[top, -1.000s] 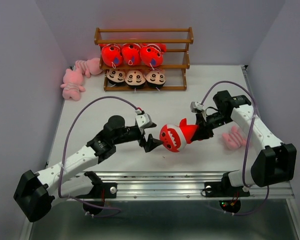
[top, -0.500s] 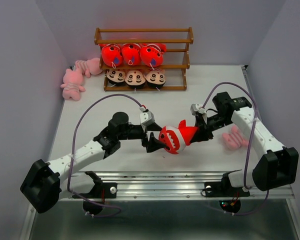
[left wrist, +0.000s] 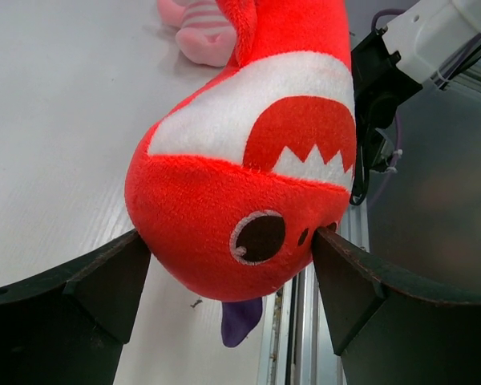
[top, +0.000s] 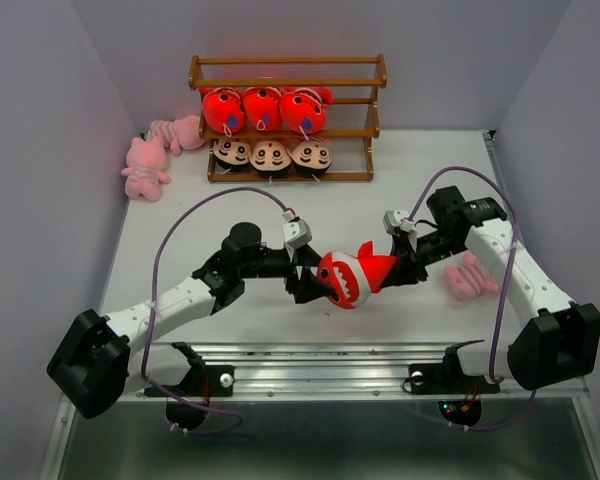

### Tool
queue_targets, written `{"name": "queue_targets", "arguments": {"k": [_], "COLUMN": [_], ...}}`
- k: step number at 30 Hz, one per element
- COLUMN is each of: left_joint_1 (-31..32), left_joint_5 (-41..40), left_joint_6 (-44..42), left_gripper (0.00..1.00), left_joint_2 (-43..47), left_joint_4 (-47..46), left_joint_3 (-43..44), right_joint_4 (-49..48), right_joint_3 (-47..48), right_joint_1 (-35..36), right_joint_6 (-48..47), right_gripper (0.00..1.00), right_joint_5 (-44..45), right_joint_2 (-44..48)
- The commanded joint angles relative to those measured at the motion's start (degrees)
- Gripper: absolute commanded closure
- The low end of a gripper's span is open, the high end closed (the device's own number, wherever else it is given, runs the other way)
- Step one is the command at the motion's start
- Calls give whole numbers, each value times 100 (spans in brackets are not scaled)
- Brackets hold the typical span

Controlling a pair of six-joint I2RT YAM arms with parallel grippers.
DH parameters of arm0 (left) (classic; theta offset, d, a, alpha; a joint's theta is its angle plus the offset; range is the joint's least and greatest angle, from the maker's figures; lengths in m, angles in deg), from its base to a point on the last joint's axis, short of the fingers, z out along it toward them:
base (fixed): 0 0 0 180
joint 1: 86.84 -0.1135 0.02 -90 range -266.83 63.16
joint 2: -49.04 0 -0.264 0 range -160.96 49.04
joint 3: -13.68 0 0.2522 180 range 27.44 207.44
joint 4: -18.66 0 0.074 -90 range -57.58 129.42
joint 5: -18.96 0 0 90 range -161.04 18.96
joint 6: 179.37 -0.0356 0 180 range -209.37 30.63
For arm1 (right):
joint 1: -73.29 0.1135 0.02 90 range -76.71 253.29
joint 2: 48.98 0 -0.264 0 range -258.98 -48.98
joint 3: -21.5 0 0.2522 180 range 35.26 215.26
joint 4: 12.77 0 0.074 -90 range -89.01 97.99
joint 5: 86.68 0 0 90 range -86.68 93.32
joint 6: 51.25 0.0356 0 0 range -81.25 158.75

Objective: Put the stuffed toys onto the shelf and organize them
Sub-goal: Pass the stuffed toy from the right arm to the left

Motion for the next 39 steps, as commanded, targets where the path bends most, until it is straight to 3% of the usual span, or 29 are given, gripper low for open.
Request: {"name": "queue_targets", "arguments": {"k": [1,5,10,12,15,18,20,21,23,25,31,34,37,39], "left_joint_1": [-34,-34,-34,-34,-34,-34,-34,-34,-34,-43,-52,-52,-60,-60], "left_joint_5": [292,670,1013,1075,1110,1041,804,507,-64,-435,-2025,-2816,-3616,-4099], "left_joint_6": [269,725,1166,1289,1386,1352,1194,1002,825,728,832,1052,1490,1737], "left_gripper": [10,18,39,50,85,100,100,100,100,100,100,100,100,100], "left_joint_2": [43,-106,-352,-388,-423,-318,-99,94,304,543,1580,2107,2144,1986], "left_joint_4": [-463,-1060,-1632,-1791,-1853,-1757,-1468,-1083,-468,-158,792,1091,1372,1661], "left_joint_3": [153,4,-75,-111,-102,-84,-58,-23,12,-14,-225,-251,-120,160], "right_joint_4": [275,266,82,-84,-357,-830,-1156,-1645,-2227,-3132,-4619,-5393,-5886,-6087], "right_joint_3": [-15,-24,-6,-50,-138,-261,-340,-462,-630,-911,-1070,-1245,-1509,-1710], "right_joint_1": [56,56,56,56,56,56,56,56,56,56,56,56,-31,-197], "right_joint_6": [-246,-326,-150,-27,306,823,1202,1769,2405,3258,4988,5771,6221,6441], "right_gripper": [97,97,97,96,95,87,77,60,41,0,0,0,0,0], "right_joint_5": [-427,-497,-471,-445,-392,-269,-76,151,483,898,3147,5094,5969,6059], "right_joint_2": [146,23,-29,-30,5,137,260,417,611,945,1271,1455,1570,1683]}}
